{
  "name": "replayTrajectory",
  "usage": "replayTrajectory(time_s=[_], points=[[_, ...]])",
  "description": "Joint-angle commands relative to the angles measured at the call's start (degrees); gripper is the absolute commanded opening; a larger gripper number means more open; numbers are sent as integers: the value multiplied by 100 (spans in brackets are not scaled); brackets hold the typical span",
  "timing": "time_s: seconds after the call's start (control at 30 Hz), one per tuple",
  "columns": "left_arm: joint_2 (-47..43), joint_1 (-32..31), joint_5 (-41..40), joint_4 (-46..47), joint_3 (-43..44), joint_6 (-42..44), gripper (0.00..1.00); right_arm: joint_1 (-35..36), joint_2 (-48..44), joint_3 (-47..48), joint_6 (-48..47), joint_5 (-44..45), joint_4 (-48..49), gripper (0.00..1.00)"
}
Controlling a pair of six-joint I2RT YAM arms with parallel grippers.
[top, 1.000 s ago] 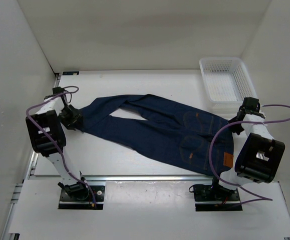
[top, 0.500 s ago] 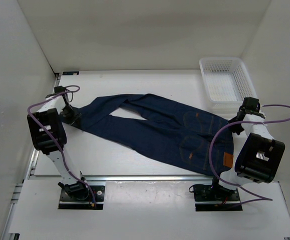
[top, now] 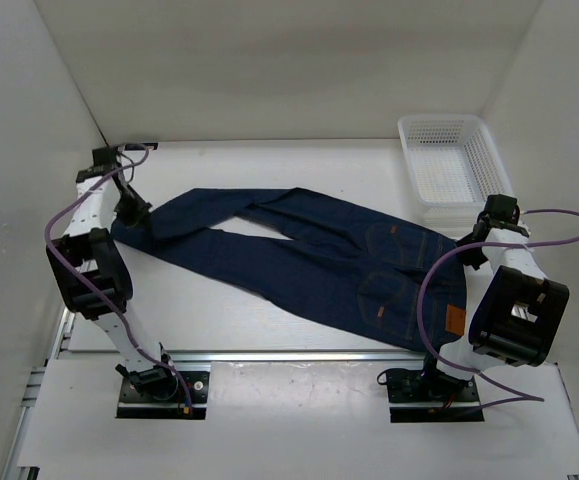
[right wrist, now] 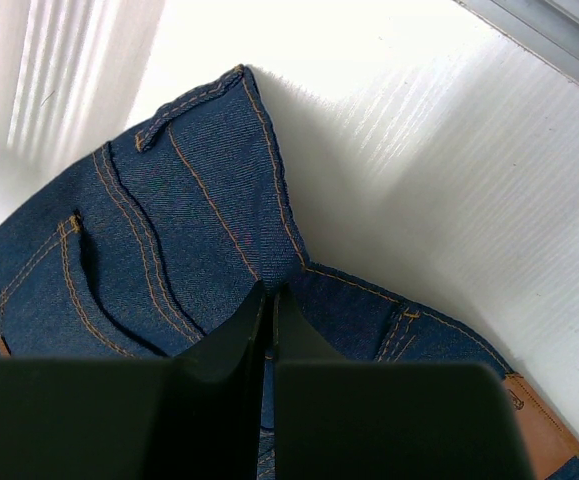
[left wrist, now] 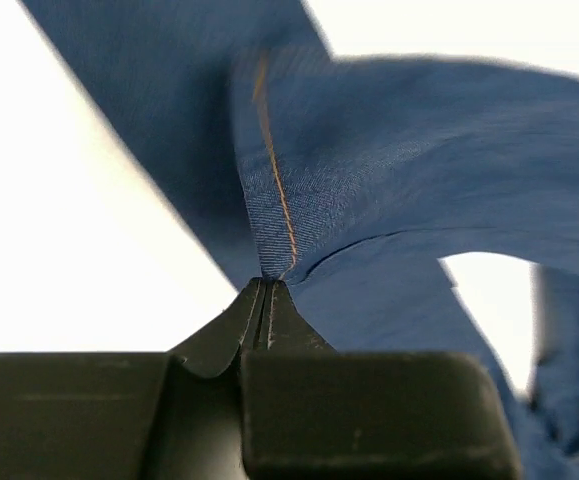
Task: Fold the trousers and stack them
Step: Flatten the trousers out
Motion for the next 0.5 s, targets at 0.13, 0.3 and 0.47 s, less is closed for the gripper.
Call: replayTrajectory(time_s=[0.13,0.3,0.47], points=[[116,-18,291,-476,2079,-134,10,-110,-233,80,-25,101,-18,0],[1451,-18,704,-907,4592,-600,10,-268,-233,-25,-94,242,-70,0],[2955,35,1117,-1093,6449,-1048,10,-383,-233,-26,-148,365,-70,0]])
